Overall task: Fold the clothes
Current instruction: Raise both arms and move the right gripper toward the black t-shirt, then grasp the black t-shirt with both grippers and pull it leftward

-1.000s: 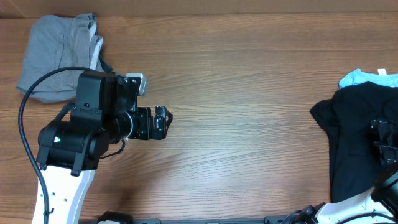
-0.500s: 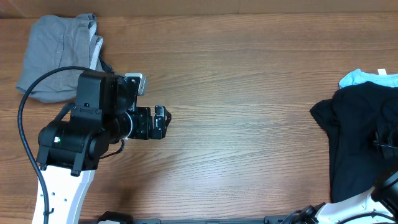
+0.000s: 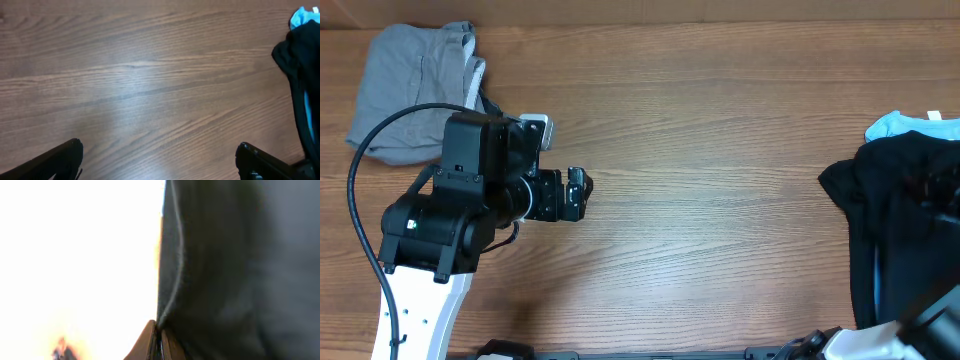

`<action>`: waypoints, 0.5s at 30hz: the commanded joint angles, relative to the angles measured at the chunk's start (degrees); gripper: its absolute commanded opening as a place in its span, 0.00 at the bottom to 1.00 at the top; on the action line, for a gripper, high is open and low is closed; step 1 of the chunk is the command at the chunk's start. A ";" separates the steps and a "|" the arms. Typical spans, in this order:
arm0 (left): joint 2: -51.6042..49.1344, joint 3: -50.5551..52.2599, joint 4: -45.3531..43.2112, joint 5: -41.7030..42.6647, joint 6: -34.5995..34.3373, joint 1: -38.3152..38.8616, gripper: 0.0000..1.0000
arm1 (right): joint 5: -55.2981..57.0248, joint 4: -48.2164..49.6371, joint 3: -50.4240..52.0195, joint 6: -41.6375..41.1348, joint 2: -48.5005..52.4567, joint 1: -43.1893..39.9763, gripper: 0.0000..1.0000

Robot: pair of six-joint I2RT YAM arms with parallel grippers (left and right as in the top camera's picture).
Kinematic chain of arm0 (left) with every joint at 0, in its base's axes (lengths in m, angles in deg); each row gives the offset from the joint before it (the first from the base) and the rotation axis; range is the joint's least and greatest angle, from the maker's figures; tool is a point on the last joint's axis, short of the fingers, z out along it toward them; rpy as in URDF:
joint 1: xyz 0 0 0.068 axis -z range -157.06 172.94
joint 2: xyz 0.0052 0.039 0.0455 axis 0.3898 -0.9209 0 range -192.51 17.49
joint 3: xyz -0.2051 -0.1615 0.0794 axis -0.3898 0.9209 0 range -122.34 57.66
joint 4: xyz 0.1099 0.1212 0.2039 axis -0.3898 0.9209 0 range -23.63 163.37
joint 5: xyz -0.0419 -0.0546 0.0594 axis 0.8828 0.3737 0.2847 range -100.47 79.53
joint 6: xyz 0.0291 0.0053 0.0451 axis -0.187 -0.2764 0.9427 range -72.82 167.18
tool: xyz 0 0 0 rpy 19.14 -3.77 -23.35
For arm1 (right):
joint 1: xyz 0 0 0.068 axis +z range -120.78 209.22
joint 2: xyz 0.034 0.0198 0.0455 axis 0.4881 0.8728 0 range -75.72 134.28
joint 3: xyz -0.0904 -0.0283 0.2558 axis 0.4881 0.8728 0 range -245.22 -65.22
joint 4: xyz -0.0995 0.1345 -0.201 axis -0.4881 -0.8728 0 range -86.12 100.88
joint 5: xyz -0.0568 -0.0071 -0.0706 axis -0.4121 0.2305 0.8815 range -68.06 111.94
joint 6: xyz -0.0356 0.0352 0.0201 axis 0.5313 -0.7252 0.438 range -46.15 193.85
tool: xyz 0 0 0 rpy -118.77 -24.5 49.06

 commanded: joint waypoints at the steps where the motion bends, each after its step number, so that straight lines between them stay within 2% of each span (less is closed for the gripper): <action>1: 0.20 -1.46 -0.70 -0.33 1.03 0.22 1.00 | -12.79 2.84 -2.29 3.54 -9.92 4.31 0.04; 4: 0.20 -1.55 -1.05 -1.42 1.09 0.20 1.00 | -14.45 5.40 -2.29 2.45 -15.17 9.57 0.04; 7: 0.20 -2.82 -1.53 -6.62 0.98 -0.37 1.00 | -14.82 7.50 -2.29 2.43 -19.02 17.84 0.04; 12: 0.20 -9.79 -1.49 -9.64 0.90 -2.56 1.00 | -14.47 10.54 -2.29 -1.16 -20.57 38.42 0.04; 15: 0.20 -15.26 -0.98 -11.61 1.38 -3.89 1.00 | -9.77 12.41 -2.29 -3.26 -19.69 52.61 0.04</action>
